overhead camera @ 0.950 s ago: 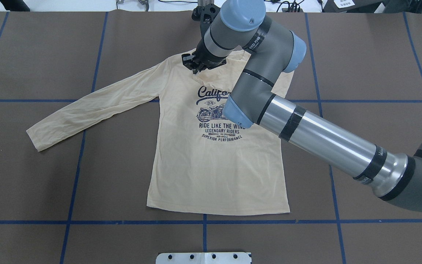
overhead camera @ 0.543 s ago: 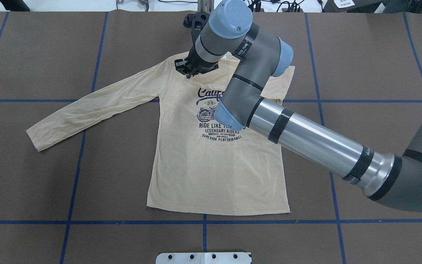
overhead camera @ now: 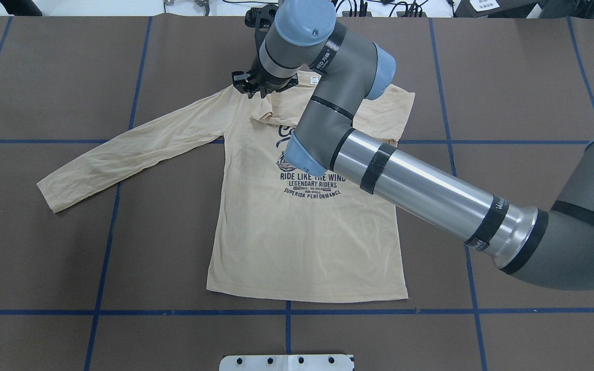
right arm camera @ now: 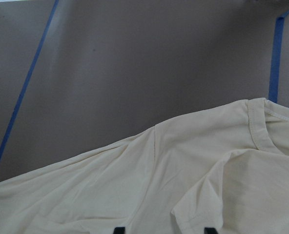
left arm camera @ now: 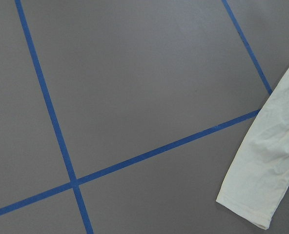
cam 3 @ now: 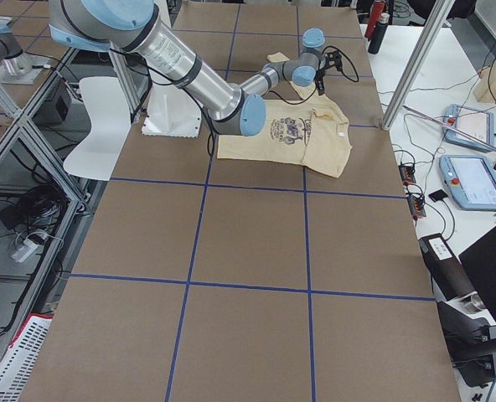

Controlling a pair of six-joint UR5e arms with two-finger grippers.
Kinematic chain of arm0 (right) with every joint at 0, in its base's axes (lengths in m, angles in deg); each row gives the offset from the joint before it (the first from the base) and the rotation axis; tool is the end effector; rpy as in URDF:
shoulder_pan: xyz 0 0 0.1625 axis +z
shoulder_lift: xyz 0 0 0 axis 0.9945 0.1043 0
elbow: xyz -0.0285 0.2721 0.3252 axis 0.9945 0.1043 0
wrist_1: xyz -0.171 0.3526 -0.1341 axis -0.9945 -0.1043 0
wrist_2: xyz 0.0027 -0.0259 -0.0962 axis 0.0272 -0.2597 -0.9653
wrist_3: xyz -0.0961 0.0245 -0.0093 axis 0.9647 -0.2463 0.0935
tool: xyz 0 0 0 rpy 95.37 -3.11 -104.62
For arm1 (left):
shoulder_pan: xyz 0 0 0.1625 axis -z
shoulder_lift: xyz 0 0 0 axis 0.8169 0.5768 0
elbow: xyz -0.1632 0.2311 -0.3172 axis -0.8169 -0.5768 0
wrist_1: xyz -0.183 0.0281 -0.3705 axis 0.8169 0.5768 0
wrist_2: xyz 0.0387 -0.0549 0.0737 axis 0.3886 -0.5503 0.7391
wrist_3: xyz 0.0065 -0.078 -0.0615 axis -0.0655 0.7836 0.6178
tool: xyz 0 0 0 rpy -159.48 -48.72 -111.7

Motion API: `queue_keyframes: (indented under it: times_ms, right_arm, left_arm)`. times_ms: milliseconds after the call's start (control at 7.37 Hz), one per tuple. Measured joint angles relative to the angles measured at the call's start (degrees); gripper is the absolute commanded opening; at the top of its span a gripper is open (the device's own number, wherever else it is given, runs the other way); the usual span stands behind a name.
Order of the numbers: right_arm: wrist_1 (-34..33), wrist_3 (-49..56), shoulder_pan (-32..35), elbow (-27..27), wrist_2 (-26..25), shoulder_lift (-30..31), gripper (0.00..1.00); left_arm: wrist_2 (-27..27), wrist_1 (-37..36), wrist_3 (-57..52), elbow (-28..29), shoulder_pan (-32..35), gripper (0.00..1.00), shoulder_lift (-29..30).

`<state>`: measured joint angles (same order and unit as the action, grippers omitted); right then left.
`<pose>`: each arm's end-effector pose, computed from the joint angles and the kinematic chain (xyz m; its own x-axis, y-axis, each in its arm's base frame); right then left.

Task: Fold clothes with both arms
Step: 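Drag the sleeve across the chest toward the other shoulder with the right gripper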

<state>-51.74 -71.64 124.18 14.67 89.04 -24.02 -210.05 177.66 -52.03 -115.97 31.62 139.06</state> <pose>-0.5878 -0.6260 0.1102 0.4881 -0.1917 0.8515 -0.1535 0.9415 0.3000 -0.0210 -0.5147 0.5705 0.5727 0.3628 -0.7351 -0.0480 0.9101 0.4117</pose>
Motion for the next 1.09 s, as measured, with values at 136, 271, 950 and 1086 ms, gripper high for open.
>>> queue_keyframes:
  times_ms: [136,271,950,1086]
  right_arm:
    - [0.0,-0.5,-0.2,0.2,-0.2,0.0,0.99]
    - [-0.1,-0.6,-0.6,0.3,-0.4,0.4,0.99]
    - [0.1,-0.2,-2.8,5.4,-6.1,0.8,0.88]
    - [0.1,-0.1,-3.4,6.6,-7.0,0.4,0.84]
  left_arm:
    - [0.0,0.0,0.1,0.0,0.0,0.99,0.0]
    - [0.0,0.0,0.2,0.1,0.0,0.99,0.0]
    - [0.0,0.1,0.3,0.4,-0.1,0.99,0.5]
    - [0.0,0.0,0.3,0.4,-0.1,0.99,0.7]
